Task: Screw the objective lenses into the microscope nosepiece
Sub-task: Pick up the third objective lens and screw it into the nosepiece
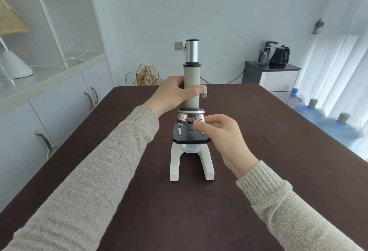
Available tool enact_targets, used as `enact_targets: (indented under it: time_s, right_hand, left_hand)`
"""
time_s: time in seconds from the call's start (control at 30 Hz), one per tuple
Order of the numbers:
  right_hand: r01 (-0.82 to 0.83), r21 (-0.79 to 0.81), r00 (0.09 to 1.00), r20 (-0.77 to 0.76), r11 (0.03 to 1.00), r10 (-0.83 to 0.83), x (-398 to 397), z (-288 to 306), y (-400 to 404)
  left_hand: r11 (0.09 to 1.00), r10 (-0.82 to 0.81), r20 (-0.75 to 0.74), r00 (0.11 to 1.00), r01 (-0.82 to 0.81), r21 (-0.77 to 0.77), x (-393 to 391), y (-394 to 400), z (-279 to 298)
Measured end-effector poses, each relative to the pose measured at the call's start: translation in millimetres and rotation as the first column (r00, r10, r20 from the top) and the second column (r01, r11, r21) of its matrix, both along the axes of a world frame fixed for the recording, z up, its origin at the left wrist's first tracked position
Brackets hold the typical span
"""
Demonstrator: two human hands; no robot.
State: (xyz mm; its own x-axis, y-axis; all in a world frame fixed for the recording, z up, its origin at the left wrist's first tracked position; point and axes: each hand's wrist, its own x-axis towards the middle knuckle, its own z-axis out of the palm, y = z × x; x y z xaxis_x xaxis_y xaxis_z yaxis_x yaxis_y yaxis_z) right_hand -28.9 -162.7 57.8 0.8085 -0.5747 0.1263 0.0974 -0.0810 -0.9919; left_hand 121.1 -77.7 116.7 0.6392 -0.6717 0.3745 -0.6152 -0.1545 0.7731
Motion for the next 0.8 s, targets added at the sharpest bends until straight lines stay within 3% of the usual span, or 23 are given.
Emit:
enact_targets:
  time_s: [0.8]
  right_hand:
    - [-0.070,0.023,0.997,0.037,0.997,0.069,-0.1,-5.7,-4.2]
  left_hand:
    - [1.000,0.008,0.009,1.000,-0.008,0.016,5.0,-1.3,-2.5]
